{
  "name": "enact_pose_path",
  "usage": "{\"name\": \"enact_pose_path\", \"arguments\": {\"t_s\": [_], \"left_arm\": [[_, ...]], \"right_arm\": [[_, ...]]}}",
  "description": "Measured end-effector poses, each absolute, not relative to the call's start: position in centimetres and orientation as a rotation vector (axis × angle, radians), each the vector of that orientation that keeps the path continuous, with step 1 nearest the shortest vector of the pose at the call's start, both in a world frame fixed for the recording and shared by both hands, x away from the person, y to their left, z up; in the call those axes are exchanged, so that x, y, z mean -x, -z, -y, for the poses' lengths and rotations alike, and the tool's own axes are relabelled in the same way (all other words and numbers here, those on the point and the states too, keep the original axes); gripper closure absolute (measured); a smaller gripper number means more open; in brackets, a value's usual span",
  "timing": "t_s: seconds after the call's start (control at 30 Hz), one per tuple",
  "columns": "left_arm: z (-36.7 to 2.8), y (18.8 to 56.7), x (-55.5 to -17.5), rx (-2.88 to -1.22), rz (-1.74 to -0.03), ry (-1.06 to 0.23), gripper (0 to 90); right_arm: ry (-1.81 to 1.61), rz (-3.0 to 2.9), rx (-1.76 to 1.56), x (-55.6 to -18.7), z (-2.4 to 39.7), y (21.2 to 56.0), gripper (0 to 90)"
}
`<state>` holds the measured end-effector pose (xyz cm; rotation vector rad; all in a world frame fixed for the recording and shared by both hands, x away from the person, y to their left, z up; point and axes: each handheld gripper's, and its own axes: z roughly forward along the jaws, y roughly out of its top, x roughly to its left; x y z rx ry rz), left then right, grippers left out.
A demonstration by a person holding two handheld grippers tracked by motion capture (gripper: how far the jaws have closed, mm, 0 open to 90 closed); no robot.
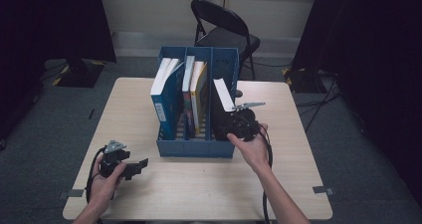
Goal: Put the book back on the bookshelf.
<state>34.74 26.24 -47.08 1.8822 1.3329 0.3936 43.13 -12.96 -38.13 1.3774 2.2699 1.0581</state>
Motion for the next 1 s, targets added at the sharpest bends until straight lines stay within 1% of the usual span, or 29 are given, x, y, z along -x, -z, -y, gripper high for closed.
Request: {"name": "enact_pose_path", "arguments": {"t_s": [0.23,0.27,0.3,0.33,0.63,1.0], "left_arm": [[-26.5,47.0,-34.7,-1.873,-1.336,-0.392,18.4],[-26.5,47.0,-34.7,-1.872,-1.338,-0.391,18.4],[-26.5,47.0,-34.8,-1.871,-1.340,-0.393,18.4],[-26.5,47.0,-34.8,-1.871,-1.339,-0.391,18.5],[-26.0,46.8,-34.9,-1.875,-1.324,-0.384,18.6],[-26.2,46.9,-35.5,-1.869,-1.336,-0.375,18.7]], "right_arm": [[-1.144,-2.214,-1.358,-42.2,13.6,40.5,45.8],[-1.138,-2.215,-1.340,-42.1,13.6,40.8,47.0],[-1.143,-2.204,-1.346,-42.1,13.6,40.9,50.1],[-1.151,-2.195,-1.348,-42.2,13.7,41.0,50.1],[-1.149,-2.179,-1.324,-42.7,12.8,41.1,49.5],[-1.085,-2.190,-1.316,-44.8,11.6,40.6,48.7]]}}
